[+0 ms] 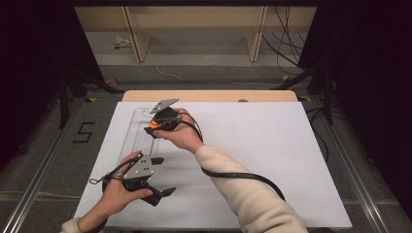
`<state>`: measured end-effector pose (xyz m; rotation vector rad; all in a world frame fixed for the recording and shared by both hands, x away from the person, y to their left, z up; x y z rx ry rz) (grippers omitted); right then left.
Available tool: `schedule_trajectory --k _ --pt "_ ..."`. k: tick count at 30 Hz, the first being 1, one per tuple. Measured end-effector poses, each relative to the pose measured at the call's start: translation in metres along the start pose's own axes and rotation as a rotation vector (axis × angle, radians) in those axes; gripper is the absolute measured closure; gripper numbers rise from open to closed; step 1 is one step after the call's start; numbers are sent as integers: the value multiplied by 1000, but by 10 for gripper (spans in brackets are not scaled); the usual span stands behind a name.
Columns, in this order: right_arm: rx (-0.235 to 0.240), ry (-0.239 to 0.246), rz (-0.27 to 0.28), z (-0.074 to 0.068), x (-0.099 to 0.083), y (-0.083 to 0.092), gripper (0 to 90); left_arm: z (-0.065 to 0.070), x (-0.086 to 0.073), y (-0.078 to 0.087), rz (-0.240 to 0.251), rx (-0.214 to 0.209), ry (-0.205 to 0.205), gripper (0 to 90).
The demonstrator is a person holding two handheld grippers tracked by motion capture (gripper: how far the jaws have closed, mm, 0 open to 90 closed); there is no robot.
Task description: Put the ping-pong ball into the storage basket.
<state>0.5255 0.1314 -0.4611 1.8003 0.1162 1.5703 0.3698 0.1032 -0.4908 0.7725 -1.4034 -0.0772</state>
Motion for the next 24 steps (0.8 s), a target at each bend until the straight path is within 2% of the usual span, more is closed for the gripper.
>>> schedule_trajectory --k 24 --pt "15 8 -13 -5 2 -9 514 1 0 0 0 -3 0 0"
Point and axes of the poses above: each handheld gripper's, and its own axes: y roughly backward along the jaws, x roughly out of its top, z roughly to its right, the point moved 10 cm from there along -y, roughly forward along the jaws, and after that the axes turned 1 degree about -x, right-handed, at the moved point
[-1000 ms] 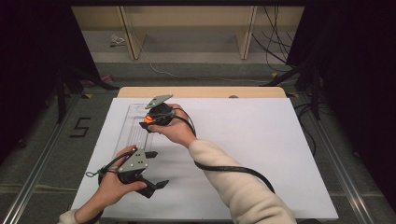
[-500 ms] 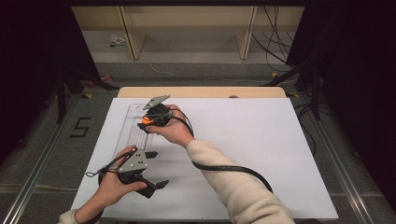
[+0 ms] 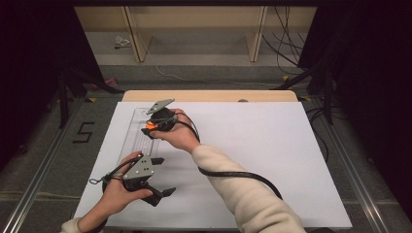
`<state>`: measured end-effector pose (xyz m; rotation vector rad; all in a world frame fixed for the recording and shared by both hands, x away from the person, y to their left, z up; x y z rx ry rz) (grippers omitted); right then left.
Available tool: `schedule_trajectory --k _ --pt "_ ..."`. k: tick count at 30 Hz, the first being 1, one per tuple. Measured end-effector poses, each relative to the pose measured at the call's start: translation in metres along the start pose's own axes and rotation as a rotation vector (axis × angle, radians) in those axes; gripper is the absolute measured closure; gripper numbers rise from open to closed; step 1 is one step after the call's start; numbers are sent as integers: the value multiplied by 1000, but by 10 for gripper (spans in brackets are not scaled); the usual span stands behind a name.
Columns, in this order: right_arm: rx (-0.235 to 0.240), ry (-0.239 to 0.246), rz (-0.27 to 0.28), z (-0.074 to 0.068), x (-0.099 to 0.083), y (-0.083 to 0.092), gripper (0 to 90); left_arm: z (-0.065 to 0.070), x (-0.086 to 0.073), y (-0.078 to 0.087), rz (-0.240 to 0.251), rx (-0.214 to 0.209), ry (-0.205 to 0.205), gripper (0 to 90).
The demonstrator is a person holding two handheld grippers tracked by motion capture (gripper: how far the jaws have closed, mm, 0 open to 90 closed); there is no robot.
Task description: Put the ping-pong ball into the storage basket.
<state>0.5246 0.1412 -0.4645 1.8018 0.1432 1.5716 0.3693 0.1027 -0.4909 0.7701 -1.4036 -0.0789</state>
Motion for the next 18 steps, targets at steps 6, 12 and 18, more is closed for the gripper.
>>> schedule_trajectory --k 6,12,18 --pt "4 3 -7 -1 0 -3 514 0 0 0 -1 -2 -2 0" --pt "8 6 -8 -3 1 -5 514 0 0 0 -2 -2 -3 0" --pt "12 10 -11 -5 1 -8 513 1 0 0 -3 -3 -6 0"
Point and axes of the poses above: each handheld gripper's, and its own axes: y roughly backward along the jaws, x roughly out of its top, z roughly to its right, the point moved 10 cm from there along -y, roughly forward along the jaws, and after that the axes turned 1 degree about -x, right-handed, at the moved point
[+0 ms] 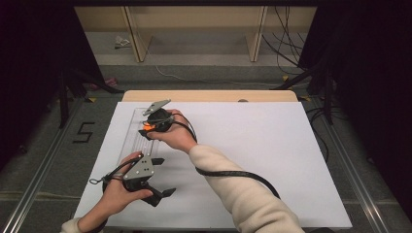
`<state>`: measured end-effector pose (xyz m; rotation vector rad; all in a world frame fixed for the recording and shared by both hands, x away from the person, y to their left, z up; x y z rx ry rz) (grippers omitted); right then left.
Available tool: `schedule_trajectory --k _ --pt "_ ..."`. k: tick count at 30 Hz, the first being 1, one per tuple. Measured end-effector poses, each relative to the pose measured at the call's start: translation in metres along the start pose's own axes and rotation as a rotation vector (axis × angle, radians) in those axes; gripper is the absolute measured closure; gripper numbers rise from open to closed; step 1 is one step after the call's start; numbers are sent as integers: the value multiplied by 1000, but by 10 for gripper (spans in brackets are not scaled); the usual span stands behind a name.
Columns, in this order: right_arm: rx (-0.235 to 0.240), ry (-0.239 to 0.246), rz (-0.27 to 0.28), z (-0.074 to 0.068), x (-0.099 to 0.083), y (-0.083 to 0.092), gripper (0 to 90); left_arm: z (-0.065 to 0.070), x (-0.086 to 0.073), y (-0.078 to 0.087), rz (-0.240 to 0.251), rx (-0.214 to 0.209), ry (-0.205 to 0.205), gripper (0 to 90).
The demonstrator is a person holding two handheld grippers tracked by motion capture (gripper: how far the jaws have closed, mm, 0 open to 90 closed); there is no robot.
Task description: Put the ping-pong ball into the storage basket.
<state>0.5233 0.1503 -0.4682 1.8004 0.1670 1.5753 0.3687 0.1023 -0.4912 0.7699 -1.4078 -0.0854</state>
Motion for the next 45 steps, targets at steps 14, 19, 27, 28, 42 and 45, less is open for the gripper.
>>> schedule_trajectory --k 14,19,27,28,42,45 --pt "6 -1 -9 -1 0 -5 513 0 0 0 -3 0 -2 0" --pt "7 -1 -12 -1 -1 -6 513 0 -1 0 -4 -1 -3 0" --pt "11 3 -18 -2 0 -9 513 1 -1 0 -6 -2 -3 0" --pt "12 6 -20 -2 0 -9 513 1 -1 0 -7 -4 -3 0" --pt "25 12 -34 -4 0 -16 512 1 -1 0 -6 -3 -1 0" --pt "27 10 -38 -5 0 -17 512 1 -1 0 -6 -4 -2 0"
Point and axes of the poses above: each handheld gripper's, and its own axes: y roughly backward along the jaws, x roughly out of its top, z roughly to its right, the point moved 10 cm from there along -y, roughly forward along the jaws, and after that the axes turned 1 degree about -x, right-handed, at the moved point
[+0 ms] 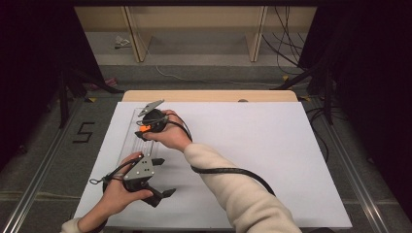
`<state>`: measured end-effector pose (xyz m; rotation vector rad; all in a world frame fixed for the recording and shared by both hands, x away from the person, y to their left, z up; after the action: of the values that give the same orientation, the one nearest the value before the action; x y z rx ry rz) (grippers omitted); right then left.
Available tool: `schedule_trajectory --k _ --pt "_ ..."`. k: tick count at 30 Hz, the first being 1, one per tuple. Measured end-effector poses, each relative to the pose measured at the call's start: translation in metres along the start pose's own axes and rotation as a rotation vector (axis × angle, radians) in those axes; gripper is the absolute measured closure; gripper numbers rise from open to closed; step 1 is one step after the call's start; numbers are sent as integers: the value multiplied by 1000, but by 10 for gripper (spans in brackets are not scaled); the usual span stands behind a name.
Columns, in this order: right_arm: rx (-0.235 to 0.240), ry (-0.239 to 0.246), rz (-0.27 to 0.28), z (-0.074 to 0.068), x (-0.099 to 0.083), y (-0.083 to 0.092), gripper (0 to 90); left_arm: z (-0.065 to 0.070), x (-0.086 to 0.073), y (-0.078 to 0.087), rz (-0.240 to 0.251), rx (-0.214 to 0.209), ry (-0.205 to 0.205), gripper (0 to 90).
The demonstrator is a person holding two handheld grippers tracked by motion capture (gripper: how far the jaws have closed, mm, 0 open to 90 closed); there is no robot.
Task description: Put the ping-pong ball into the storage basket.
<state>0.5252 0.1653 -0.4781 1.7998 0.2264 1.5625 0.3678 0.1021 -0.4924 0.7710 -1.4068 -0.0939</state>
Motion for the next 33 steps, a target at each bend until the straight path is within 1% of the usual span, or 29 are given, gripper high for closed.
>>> schedule_trajectory --k 14,33 --pt "8 -2 -13 -2 0 -6 511 0 0 0 -1 -1 0 0" --pt "9 -5 -31 -1 -1 -12 511 1 0 0 -3 -2 -5 0"
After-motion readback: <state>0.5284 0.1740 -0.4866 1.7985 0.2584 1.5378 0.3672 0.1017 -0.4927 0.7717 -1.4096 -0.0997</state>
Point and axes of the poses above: each handheld gripper's, and its own axes: y roughly backward along the jaws, x roughly out of its top, z roughly to its right, the point moved 10 cm from there along -y, roughly forward along the jaws, and after that the axes turned 1 degree about -x, right-handed, at the moved point
